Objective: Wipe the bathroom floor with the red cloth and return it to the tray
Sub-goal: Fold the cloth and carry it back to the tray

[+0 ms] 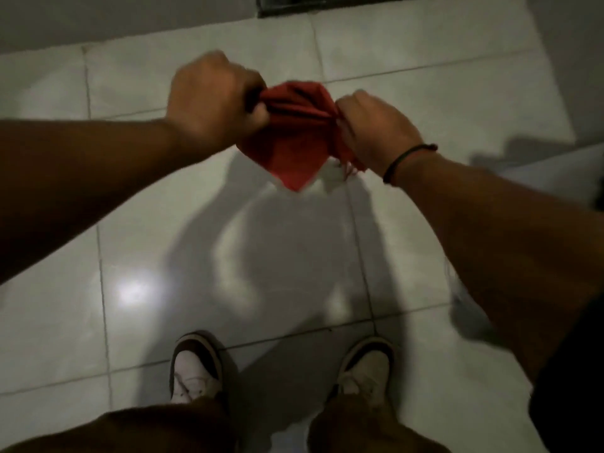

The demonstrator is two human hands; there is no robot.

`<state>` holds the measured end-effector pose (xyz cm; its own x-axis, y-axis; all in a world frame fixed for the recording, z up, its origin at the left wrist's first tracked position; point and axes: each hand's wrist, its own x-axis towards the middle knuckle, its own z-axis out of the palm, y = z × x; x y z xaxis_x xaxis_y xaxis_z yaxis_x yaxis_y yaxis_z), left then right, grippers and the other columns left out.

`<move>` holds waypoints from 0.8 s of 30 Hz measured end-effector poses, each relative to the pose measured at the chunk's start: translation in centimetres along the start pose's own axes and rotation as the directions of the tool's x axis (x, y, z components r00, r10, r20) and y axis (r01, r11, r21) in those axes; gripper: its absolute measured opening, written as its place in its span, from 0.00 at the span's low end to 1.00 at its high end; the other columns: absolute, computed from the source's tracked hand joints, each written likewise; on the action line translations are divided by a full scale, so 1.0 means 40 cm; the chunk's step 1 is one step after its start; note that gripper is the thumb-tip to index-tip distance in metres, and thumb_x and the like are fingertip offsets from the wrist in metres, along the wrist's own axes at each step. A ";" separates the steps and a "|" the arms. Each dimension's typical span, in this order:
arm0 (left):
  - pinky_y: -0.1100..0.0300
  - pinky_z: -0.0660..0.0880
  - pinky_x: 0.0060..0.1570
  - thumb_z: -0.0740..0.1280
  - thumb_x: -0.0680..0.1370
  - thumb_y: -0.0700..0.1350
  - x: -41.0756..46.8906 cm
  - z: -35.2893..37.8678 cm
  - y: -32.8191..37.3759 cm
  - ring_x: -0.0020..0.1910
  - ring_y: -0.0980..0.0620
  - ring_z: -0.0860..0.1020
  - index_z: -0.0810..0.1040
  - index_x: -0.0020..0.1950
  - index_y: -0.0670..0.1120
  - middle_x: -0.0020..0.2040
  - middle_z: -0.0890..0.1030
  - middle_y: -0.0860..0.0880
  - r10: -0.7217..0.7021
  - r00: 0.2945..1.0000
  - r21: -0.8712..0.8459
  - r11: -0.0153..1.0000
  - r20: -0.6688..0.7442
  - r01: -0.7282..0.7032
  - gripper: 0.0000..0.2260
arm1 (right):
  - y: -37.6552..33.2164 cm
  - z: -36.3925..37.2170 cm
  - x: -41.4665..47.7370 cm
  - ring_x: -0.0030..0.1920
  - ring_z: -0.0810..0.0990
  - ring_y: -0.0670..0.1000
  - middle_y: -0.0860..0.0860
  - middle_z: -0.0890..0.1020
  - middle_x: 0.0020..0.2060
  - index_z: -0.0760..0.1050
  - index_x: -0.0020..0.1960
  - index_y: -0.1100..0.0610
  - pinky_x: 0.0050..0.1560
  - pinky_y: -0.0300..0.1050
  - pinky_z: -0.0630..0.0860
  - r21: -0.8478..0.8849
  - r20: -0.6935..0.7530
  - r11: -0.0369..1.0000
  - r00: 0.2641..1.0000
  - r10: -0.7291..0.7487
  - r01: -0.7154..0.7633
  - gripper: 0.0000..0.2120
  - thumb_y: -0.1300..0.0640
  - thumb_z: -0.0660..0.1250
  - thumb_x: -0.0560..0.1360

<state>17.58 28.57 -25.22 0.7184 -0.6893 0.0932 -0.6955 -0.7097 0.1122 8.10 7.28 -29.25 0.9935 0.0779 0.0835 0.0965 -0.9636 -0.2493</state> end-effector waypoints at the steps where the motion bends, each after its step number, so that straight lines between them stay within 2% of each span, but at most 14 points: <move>1: 0.49 0.69 0.37 0.62 0.75 0.49 0.045 -0.062 0.056 0.44 0.35 0.76 0.80 0.49 0.43 0.41 0.81 0.37 0.011 1.000 -0.021 1.000 -0.027 -0.011 0.12 | 0.031 -0.091 -0.017 0.43 0.75 0.68 0.69 0.76 0.46 0.72 0.51 0.66 0.41 0.61 0.71 -0.011 -0.035 0.999 0.999 0.039 -0.039 0.17 0.56 0.51 0.74; 5: 0.54 0.67 0.40 0.59 0.79 0.50 0.215 -0.290 0.317 0.45 0.42 0.76 0.76 0.55 0.44 0.45 0.78 0.40 0.035 0.992 -0.249 0.966 -0.119 -0.064 0.13 | 0.174 -0.459 -0.109 0.50 0.74 0.65 0.67 0.75 0.53 0.71 0.58 0.65 0.48 0.56 0.67 -0.088 -0.191 0.971 0.960 0.205 -0.224 0.13 0.61 0.54 0.78; 8: 0.59 0.64 0.39 0.56 0.80 0.53 0.322 -0.438 0.547 0.44 0.48 0.72 0.73 0.56 0.46 0.46 0.75 0.40 -0.005 0.988 -0.369 0.928 -0.156 -0.053 0.13 | 0.286 -0.715 -0.234 0.51 0.74 0.67 0.67 0.77 0.54 0.72 0.61 0.65 0.50 0.57 0.67 -0.146 -0.391 0.939 0.890 0.234 -0.311 0.16 0.59 0.54 0.78; 11: 0.59 0.66 0.48 0.56 0.81 0.54 0.366 -0.554 0.765 0.53 0.46 0.74 0.72 0.62 0.46 0.56 0.78 0.42 0.186 0.947 -0.313 0.912 -0.263 -0.266 0.16 | 0.370 -0.910 -0.405 0.47 0.75 0.67 0.69 0.77 0.48 0.73 0.56 0.66 0.43 0.58 0.66 -0.249 -0.416 0.881 0.866 0.278 -0.402 0.14 0.57 0.55 0.80; 12: 0.58 0.67 0.49 0.56 0.80 0.54 0.374 -0.562 0.819 0.53 0.46 0.75 0.74 0.60 0.47 0.54 0.79 0.43 0.268 0.915 -0.269 0.897 -0.301 -0.351 0.16 | 0.395 -0.943 -0.458 0.44 0.74 0.67 0.69 0.76 0.45 0.72 0.52 0.66 0.39 0.57 0.63 -0.264 -0.395 0.867 0.867 0.303 -0.423 0.13 0.57 0.56 0.80; 14: 0.52 0.70 0.47 0.59 0.76 0.52 0.363 -0.561 0.929 0.46 0.43 0.76 0.78 0.51 0.47 0.43 0.80 0.44 0.427 0.846 -0.134 0.863 -0.318 -0.486 0.12 | 0.434 -0.987 -0.578 0.38 0.71 0.65 0.69 0.74 0.39 0.70 0.46 0.66 0.33 0.55 0.58 -0.236 -0.311 0.839 0.856 0.412 -0.490 0.12 0.57 0.56 0.79; 16: 0.51 0.72 0.42 0.66 0.71 0.47 0.313 -0.542 1.032 0.38 0.42 0.78 0.80 0.42 0.46 0.35 0.80 0.43 0.556 0.774 -0.079 0.794 -0.303 -0.602 0.06 | 0.461 -0.976 -0.703 0.35 0.72 0.65 0.68 0.73 0.36 0.70 0.45 0.64 0.31 0.55 0.64 -0.250 -0.171 0.801 0.839 0.516 -0.543 0.10 0.56 0.58 0.75; 17: 0.51 0.73 0.41 0.70 0.69 0.45 0.281 -0.517 1.071 0.37 0.42 0.79 0.81 0.42 0.45 0.35 0.81 0.43 0.611 0.741 -0.092 0.751 -0.279 -0.654 0.05 | 0.462 -0.950 -0.764 0.34 0.73 0.65 0.68 0.73 0.36 0.70 0.46 0.63 0.31 0.56 0.69 -0.318 -0.058 0.794 0.847 0.529 -0.518 0.08 0.58 0.61 0.73; 18: 0.52 0.72 0.45 0.72 0.69 0.45 0.244 -0.489 1.107 0.40 0.42 0.80 0.82 0.46 0.45 0.40 0.83 0.43 0.676 0.725 -0.112 0.717 -0.133 -0.689 0.07 | 0.460 -0.917 -0.831 0.35 0.74 0.66 0.68 0.74 0.37 0.72 0.48 0.62 0.32 0.56 0.72 -0.378 0.062 0.798 0.847 0.528 -0.470 0.08 0.61 0.65 0.71; 19: 0.51 0.71 0.50 0.71 0.71 0.48 0.198 -0.465 1.132 0.46 0.43 0.79 0.80 0.50 0.46 0.46 0.83 0.44 0.700 0.710 -0.147 0.712 0.074 -0.687 0.10 | 0.449 -0.887 -0.892 0.39 0.76 0.66 0.67 0.77 0.41 0.73 0.52 0.60 0.37 0.56 0.74 -0.413 0.196 0.796 0.811 0.552 -0.442 0.11 0.60 0.68 0.71; 20: 0.50 0.70 0.52 0.68 0.74 0.53 0.149 -0.433 1.146 0.49 0.44 0.78 0.79 0.53 0.48 0.50 0.82 0.46 0.690 0.670 -0.181 0.721 0.271 -0.669 0.13 | 0.429 -0.862 -0.945 0.45 0.77 0.65 0.64 0.79 0.47 0.74 0.57 0.55 0.44 0.55 0.74 -0.445 0.327 0.777 0.727 0.604 -0.446 0.14 0.56 0.68 0.72; 21: 0.50 0.70 0.52 0.65 0.74 0.59 0.109 -0.408 1.148 0.50 0.45 0.77 0.79 0.54 0.50 0.50 0.82 0.48 0.668 0.653 -0.222 0.739 0.356 -0.636 0.16 | 0.403 -0.845 -0.987 0.50 0.77 0.62 0.60 0.79 0.52 0.72 0.62 0.50 0.48 0.52 0.72 -0.449 0.424 0.758 0.635 0.646 -0.473 0.17 0.50 0.65 0.74; 23: 0.52 0.71 0.49 0.61 0.74 0.65 0.068 -0.383 1.125 0.46 0.47 0.76 0.80 0.53 0.51 0.46 0.82 0.51 0.628 0.696 -0.276 0.778 0.347 -0.564 0.21 | 0.377 -0.831 -1.026 0.52 0.77 0.59 0.56 0.80 0.54 0.69 0.65 0.45 0.48 0.48 0.71 -0.428 0.457 0.721 0.558 0.693 -0.544 0.18 0.45 0.62 0.75; 24: 0.53 0.71 0.47 0.60 0.73 0.67 0.064 -0.381 1.108 0.44 0.48 0.77 0.81 0.51 0.51 0.44 0.83 0.51 0.622 0.728 -0.337 0.778 0.290 -0.531 0.22 | 0.370 -0.831 -1.028 0.51 0.78 0.59 0.56 0.81 0.52 0.70 0.64 0.46 0.46 0.48 0.72 -0.413 0.422 0.709 0.570 0.706 -0.572 0.18 0.46 0.61 0.75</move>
<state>-11.25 -2.44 -4.93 0.0871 -0.9849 -0.1494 -0.9184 -0.1375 0.3709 -33.36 -18.70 -4.31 0.6598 -0.5277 -0.5350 -0.5250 -0.8331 0.1743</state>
